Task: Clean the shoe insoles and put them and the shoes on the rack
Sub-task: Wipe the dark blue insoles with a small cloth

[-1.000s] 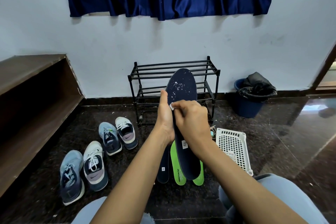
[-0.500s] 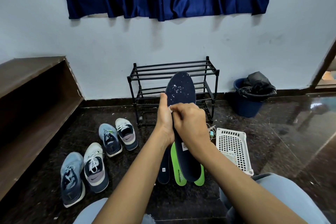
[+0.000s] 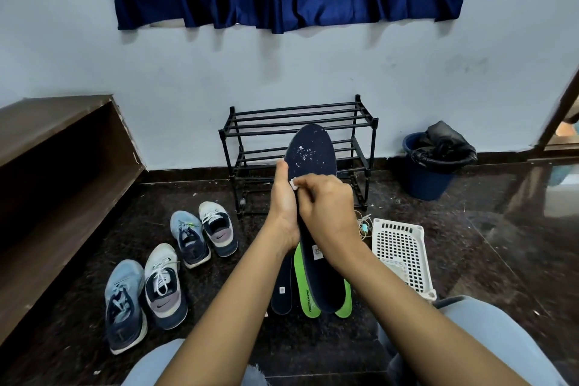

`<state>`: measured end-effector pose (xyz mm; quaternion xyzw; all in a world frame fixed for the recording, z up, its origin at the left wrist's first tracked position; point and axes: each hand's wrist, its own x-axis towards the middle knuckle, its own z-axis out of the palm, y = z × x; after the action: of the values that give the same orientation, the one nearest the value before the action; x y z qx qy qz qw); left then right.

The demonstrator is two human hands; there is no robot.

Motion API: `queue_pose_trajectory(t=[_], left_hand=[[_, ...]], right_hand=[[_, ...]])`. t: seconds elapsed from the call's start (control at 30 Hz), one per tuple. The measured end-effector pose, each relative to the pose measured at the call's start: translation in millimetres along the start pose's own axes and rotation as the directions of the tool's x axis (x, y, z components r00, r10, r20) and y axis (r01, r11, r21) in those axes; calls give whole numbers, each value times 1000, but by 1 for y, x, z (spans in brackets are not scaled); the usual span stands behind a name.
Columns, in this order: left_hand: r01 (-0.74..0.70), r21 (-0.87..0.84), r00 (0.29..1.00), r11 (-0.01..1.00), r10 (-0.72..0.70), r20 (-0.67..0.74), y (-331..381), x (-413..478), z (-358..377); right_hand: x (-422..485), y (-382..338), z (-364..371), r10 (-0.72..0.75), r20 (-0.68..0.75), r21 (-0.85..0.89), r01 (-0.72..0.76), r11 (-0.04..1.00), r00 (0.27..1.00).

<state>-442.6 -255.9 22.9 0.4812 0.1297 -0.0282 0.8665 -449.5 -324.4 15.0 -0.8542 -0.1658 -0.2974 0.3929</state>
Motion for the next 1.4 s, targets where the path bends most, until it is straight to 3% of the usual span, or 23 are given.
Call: queue_pose_trajectory(t=[0.2, 0.43, 0.57, 0.73, 0.97, 1.1, 1.3, 1.4], left_hand=[[15, 22, 998, 1000, -16, 64, -8, -8, 9], [-11, 39, 999, 999, 13, -46, -2, 2, -2], [-67, 26, 997, 997, 68, -38, -4, 0, 2], [-11, -13, 999, 1000, 12, 35, -9, -5, 11], [-25, -13, 1000, 1000, 24, -10, -1, 8, -2], [-65, -8, 998, 998, 64, -11, -5, 3, 2], [-10, -12, 998, 1000, 10, 62, -8, -5, 8], [-32, 9, 999, 999, 32, 26, -2, 2, 2]], right_hand=[[14, 5, -5, 24, -53, -71, -28, 997, 998], [-5, -2, 3, -49, -1, -96, 49, 994, 999], [5, 3, 0, -82, -9, -118, 81, 990, 997], [15, 9, -4, -44, -71, -121, 35, 992, 996], [-8, -1, 3, -110, -49, -157, 101, 982, 993], [3, 4, -1, -87, -14, -108, 85, 990, 996], [13, 7, -7, -52, -84, -69, 46, 997, 995], [3, 0, -4, -66, -85, -24, 65, 998, 994]])
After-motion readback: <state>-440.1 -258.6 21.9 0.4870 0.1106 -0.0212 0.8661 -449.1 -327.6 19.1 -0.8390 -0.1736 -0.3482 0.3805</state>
